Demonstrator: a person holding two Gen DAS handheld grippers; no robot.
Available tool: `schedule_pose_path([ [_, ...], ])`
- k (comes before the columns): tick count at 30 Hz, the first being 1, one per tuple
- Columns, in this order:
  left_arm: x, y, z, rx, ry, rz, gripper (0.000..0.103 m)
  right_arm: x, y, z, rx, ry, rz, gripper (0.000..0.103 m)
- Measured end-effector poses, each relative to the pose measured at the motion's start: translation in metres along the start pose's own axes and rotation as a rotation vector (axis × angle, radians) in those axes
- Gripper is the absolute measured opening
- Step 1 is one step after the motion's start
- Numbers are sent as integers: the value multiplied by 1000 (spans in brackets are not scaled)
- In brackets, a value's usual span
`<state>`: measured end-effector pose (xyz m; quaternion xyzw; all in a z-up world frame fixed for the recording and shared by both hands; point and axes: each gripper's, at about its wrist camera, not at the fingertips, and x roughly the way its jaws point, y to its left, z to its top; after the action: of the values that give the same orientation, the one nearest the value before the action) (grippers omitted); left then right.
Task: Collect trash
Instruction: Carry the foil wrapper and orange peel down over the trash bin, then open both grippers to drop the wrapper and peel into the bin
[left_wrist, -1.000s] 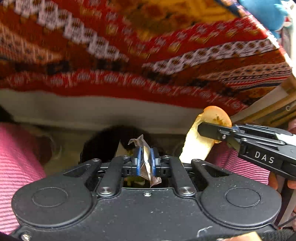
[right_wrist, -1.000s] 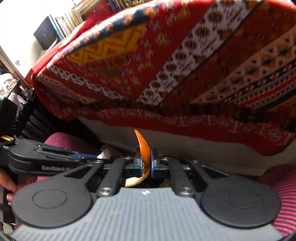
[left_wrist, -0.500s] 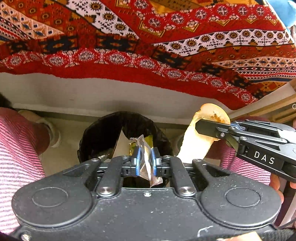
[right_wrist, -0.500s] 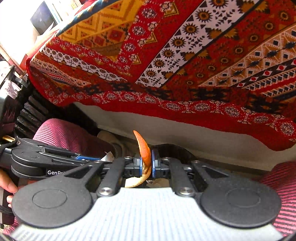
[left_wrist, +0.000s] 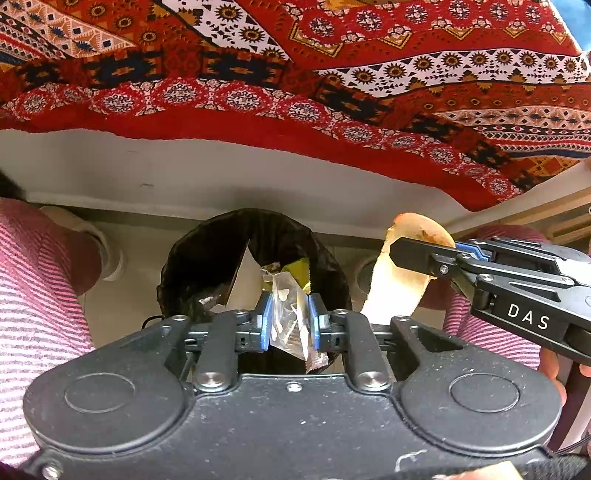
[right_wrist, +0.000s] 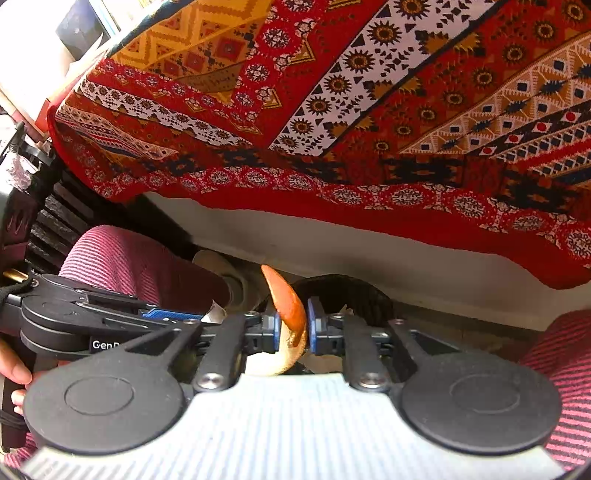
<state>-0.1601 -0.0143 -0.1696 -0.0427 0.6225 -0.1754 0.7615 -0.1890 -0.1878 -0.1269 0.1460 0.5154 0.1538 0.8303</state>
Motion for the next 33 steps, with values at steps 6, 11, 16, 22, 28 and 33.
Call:
schedule_pose_path([
  [6, 2, -1, 0, -1, 13, 6, 22, 1, 1, 0, 3, 5, 9, 25],
  [11, 3, -2, 0, 6, 34, 12, 33, 0, 0, -2, 10, 6, 15, 33],
  [16, 4, -2, -1, 12, 45, 25, 41, 0, 0, -3, 12, 10, 18, 39],
  [22, 5, -2, -2, 19, 43, 43, 52, -2, -1, -3, 17, 4, 19, 55],
  [28, 3, -1, -1, 11, 36, 34, 61, -3, -1, -3, 21, 1, 18, 56],
  [33, -2, -3, 1, 19, 20, 38, 67, -5, -1, -2, 23, -5, 15, 57],
])
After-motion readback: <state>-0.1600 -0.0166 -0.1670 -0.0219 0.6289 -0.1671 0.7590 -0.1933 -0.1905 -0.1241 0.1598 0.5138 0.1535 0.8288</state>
